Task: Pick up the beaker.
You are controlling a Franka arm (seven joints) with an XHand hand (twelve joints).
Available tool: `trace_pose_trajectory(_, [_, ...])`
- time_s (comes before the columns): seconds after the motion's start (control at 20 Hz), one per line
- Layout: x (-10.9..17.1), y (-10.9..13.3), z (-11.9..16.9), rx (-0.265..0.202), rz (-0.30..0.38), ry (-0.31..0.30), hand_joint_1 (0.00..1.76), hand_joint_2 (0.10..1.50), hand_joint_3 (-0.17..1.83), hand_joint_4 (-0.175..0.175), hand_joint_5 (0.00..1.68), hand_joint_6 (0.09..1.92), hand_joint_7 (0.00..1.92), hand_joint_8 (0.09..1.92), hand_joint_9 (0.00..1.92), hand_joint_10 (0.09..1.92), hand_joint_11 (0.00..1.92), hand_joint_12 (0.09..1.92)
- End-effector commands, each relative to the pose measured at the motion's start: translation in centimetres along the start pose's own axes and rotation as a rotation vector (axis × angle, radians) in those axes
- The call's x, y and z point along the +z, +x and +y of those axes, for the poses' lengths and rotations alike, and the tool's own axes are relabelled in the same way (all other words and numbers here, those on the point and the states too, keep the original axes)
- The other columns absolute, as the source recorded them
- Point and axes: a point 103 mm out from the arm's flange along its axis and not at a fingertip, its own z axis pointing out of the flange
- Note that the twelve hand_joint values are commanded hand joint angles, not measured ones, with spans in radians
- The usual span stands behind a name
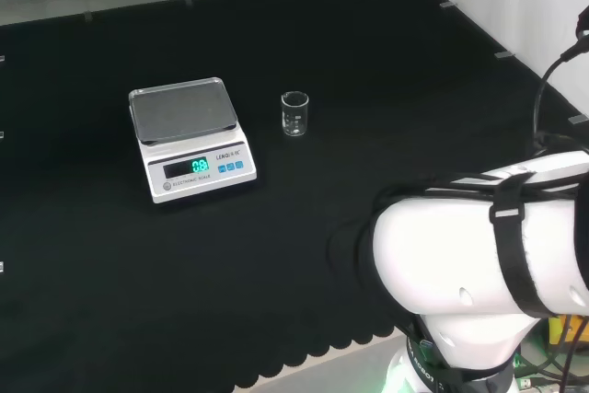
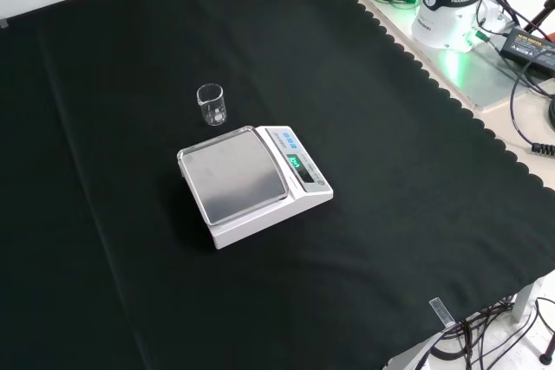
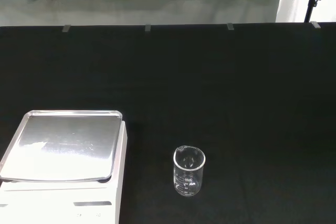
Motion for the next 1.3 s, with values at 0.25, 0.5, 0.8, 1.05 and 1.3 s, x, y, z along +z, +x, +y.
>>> trace_pose_trajectory(0.25, [0.2,0.0,0.2,-0.005,0.002,-0.004,0.43,0.84,0.18,-0.033,0.1,0.09,0.0,0.62,0.29,0.09,0.1,1.54])
trace_pose_trajectory(0.5, [2.0,-0.1,2.5,-0.031,0.043,0.033,0.43,0.84,0.18,-0.034,0.11,0.09,0.0,0.62,0.28,0.09,0.09,1.55])
trace_pose_trajectory(0.8, [6.7,-6.7,5.8,-0.064,0.127,0.068,0.43,0.84,0.18,-0.037,0.13,0.09,0.0,0.63,0.29,0.09,0.09,1.55])
trace_pose_trajectory(1.05, [9.6,-9.1,9.0,-0.07,0.187,0.083,0.43,0.84,0.17,-0.038,0.14,0.09,0.0,0.65,0.3,0.09,0.09,1.55])
trace_pose_trajectory(1.3, [12.7,-11.5,11.8,-0.078,0.265,0.101,0.44,0.84,0.17,-0.042,0.16,0.09,0.02,0.67,0.31,0.09,0.1,1.55])
